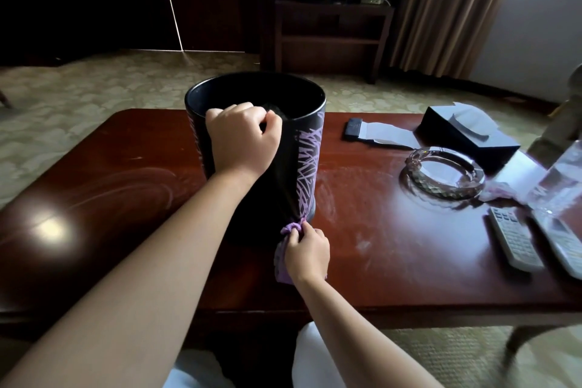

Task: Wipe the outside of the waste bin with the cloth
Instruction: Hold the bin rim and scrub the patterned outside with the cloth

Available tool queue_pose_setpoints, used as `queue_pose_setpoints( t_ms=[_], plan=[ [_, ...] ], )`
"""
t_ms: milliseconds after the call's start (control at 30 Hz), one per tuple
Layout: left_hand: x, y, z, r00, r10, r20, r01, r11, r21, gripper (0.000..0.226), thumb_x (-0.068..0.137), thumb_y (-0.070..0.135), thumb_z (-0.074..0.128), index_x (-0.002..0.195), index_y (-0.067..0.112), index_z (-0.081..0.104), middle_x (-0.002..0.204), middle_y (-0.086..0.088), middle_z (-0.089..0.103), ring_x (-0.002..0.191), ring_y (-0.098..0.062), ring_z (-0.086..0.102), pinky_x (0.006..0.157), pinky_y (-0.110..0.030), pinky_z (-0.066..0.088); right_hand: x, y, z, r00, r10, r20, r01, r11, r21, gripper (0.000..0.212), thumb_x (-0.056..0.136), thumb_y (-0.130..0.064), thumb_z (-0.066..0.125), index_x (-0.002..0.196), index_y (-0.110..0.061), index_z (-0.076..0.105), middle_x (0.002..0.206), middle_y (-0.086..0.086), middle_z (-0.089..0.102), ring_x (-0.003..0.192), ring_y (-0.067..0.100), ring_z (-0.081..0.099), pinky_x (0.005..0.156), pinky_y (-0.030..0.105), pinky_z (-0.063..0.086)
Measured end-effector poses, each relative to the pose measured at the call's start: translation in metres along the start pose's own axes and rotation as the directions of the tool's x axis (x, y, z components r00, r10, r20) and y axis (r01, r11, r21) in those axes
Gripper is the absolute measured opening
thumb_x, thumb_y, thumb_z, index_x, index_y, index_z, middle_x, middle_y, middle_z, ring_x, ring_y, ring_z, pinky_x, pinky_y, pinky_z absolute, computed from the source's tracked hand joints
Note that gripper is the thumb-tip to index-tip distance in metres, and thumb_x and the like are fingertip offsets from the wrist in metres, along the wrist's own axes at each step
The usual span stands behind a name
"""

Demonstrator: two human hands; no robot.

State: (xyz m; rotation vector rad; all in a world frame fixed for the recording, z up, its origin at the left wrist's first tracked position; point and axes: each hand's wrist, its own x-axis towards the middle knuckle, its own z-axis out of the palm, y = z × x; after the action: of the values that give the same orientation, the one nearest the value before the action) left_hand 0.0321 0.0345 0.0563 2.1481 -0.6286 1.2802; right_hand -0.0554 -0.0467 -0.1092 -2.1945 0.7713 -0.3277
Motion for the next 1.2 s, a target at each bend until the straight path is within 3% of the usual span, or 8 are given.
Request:
queue_pose_setpoints(
  t_ms=[133,333,500,633,800,1000,1200],
  plan=[
    [-0.003,0.001,-0.001,1.000,-0.001,-0.027,0.000,1.000,-0.021,0.035,0.078,0.024,0.043,0.048,0.021,0.025,0.048,0.007,0.027,0.046,-0.017,0.029,0.062,-0.032,0.025,0.004,0.002,-0.001,0.998,0.054,-0.042,-0.050,0.994,0.093,0.032,0.093,-0.029,0.049,0.120,-0.018,0.063,0.114,0.006,0.064,0.110,0.023,0.055,0.090,0.028,0.039],
    [-0.001,0.002,-0.001,1.000,0.006,-0.025,-0.007,0.999,-0.035,0.035,0.076,0.023,0.042,0.049,0.023,0.020,0.048,0.011,0.020,0.046,-0.016,0.027,0.061,-0.033,0.026,0.019,0.005,-0.009,0.975,0.193,-0.107,-0.171,0.966,0.192,0.028,0.091,-0.027,0.052,0.112,-0.017,0.068,0.110,0.005,0.068,0.107,0.023,0.058,0.087,0.028,0.041],
    [-0.003,0.002,0.002,0.999,0.004,-0.041,-0.005,1.000,-0.014,0.036,0.075,0.022,0.042,0.049,0.023,0.018,0.048,0.010,0.019,0.045,-0.016,0.026,0.061,-0.032,0.023,0.016,0.006,-0.014,0.974,0.214,-0.077,-0.190,0.952,0.239,0.023,0.088,-0.026,0.056,0.107,-0.018,0.067,0.105,0.002,0.069,0.104,0.021,0.060,0.084,0.027,0.042],
    [-0.003,0.001,0.002,0.999,0.006,-0.043,-0.007,1.000,-0.018,0.036,0.075,0.022,0.042,0.049,0.022,0.018,0.048,0.011,0.018,0.045,-0.016,0.026,0.062,-0.030,0.022,0.013,0.005,-0.013,0.963,0.265,-0.043,-0.243,0.929,0.280,0.034,0.088,-0.028,0.056,0.119,-0.014,0.060,0.113,0.006,0.066,0.109,0.026,0.059,0.086,0.028,0.042],
    [-0.003,0.000,-0.001,1.000,0.014,-0.020,-0.015,0.998,-0.064,0.037,0.075,0.022,0.041,0.048,0.023,0.016,0.045,0.012,0.013,0.042,-0.017,0.025,0.061,-0.031,0.025,0.017,0.006,-0.014,0.950,0.310,-0.048,-0.282,0.910,0.306,0.024,0.087,-0.027,0.054,0.104,-0.016,0.068,0.103,0.005,0.069,0.102,0.025,0.061,0.081,0.027,0.043],
    [-0.004,-0.001,-0.005,0.999,0.024,-0.030,-0.027,0.994,-0.105,0.035,0.074,0.019,0.041,0.047,0.020,0.019,0.044,0.011,0.011,0.041,-0.018,0.022,0.057,-0.034,0.028,0.012,0.000,-0.014,0.876,0.465,-0.129,-0.360,0.808,0.466,0.016,0.089,-0.022,0.055,0.099,-0.014,0.065,0.104,0.008,0.067,0.100,0.026,0.059,0.081,0.027,0.040],
    [-0.003,0.001,-0.003,0.999,0.031,-0.032,-0.034,0.994,-0.099,0.034,0.073,0.020,0.041,0.047,0.020,0.019,0.045,0.011,0.011,0.042,-0.018,0.023,0.056,-0.034,0.028,-0.013,0.001,-0.004,0.951,0.240,-0.196,-0.155,0.916,0.369,0.022,0.090,-0.019,0.055,0.109,-0.013,0.065,0.111,0.006,0.059,0.104,0.022,0.056,0.079,0.021,0.033]
  ],
)
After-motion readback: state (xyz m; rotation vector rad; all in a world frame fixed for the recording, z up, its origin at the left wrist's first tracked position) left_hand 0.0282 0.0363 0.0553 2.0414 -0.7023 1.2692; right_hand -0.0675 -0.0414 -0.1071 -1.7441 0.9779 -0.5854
